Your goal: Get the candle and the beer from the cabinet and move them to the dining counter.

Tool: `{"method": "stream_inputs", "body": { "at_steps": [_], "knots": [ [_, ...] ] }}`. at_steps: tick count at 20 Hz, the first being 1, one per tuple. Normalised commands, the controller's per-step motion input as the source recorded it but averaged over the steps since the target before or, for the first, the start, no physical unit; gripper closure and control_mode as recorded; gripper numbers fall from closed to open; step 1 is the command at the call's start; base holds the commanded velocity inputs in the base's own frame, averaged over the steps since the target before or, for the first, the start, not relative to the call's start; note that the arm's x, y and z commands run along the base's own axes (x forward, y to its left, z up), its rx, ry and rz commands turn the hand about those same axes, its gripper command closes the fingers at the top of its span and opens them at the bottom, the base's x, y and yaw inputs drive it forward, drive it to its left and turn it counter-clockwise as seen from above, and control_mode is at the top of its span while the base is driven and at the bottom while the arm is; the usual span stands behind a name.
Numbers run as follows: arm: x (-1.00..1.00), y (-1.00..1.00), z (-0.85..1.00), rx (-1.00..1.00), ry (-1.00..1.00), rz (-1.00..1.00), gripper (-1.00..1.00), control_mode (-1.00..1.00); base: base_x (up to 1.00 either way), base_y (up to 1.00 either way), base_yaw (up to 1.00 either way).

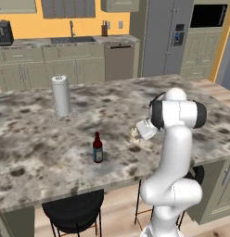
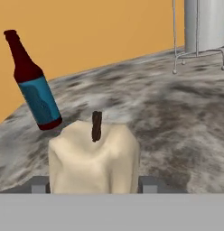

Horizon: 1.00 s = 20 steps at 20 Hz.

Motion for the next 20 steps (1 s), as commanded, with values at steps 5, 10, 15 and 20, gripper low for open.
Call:
{"method": "stream_inputs", "body": {
  "at_steps": [5, 10, 15, 20],
  "knots": [
    [0.0, 0.16, -0.07, -0.11, -0.07, -0.02, 1.0, -1.0, 0.0, 0.0, 0.0],
    [0.0, 0.0, 0.0, 0.0, 0.0, 0.0, -1.0, -1.0, 0.0, 0.0, 0.0],
    [0.0, 0.0, 0.0, 0.0, 0.0, 0.0, -1.0, -1.0, 0.0, 0.0, 0.0],
    [-0.01, 0.0, 0.03, 0.0, 0.0, 0.0, -1.0, -1.0, 0.0, 0.0, 0.0]
  ]
}}
